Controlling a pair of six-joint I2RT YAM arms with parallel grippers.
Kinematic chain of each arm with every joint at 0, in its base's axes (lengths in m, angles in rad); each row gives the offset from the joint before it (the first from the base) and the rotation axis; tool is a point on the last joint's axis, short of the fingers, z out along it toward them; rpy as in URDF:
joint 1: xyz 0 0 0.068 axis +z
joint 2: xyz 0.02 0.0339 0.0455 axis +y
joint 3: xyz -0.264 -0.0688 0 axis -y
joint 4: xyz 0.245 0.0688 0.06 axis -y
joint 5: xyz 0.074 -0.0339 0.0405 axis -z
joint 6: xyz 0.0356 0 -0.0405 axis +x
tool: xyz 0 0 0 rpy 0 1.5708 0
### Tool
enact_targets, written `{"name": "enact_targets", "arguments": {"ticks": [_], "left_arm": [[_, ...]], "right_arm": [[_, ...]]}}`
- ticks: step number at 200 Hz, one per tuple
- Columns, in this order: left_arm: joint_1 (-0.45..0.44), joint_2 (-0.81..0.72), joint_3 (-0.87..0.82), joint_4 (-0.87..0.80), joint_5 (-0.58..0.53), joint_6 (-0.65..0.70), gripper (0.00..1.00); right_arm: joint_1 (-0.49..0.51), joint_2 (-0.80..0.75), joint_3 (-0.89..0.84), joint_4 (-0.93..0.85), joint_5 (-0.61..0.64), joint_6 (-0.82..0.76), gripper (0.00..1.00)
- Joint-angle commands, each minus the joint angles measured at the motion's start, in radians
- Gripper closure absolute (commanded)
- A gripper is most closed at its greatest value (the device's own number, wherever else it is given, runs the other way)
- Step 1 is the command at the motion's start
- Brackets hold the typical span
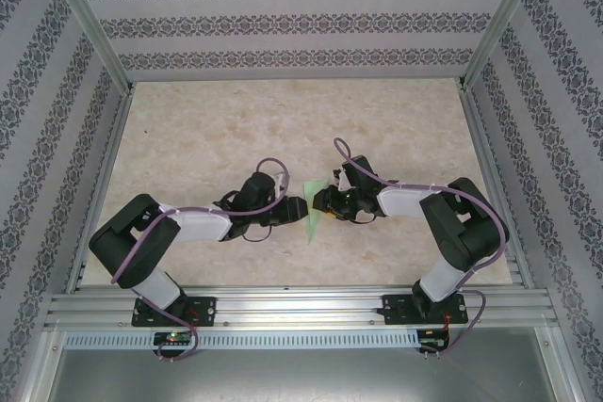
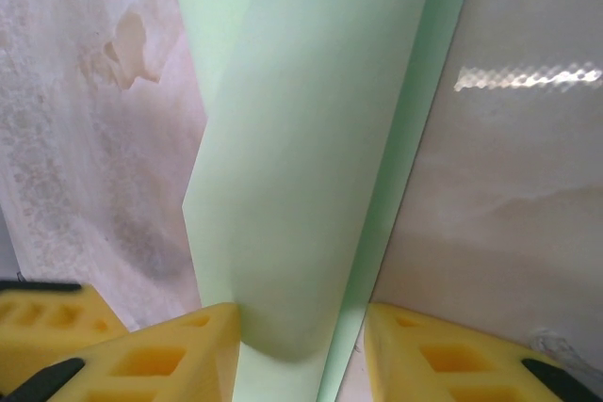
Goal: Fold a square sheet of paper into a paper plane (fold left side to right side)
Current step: Fold the wing for the fifth time at the center of the table.
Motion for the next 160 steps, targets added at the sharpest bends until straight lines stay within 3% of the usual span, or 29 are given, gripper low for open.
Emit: {"name": "enact_targets", "arguments": {"ticks": [1, 94, 160], "left_arm": [[0.058, 0.005, 0.016, -0.012, 0.070, 0.001, 0.59], [0.098, 0.229, 0.180, 0.074, 0.169, -0.008, 0.73], [0.097, 0.279, 0.205, 0.119, 0.178, -0.027, 0.75]], "right_arm": [[0.016, 0.062, -0.002, 0.003, 0.043, -0.006, 0.60], [0.016, 0.061, 0.004, -0.006, 0.038, -0.016, 0.60], [0.016, 0.067, 0.007, -0.012, 0.033, -0.025, 0.60]]}}
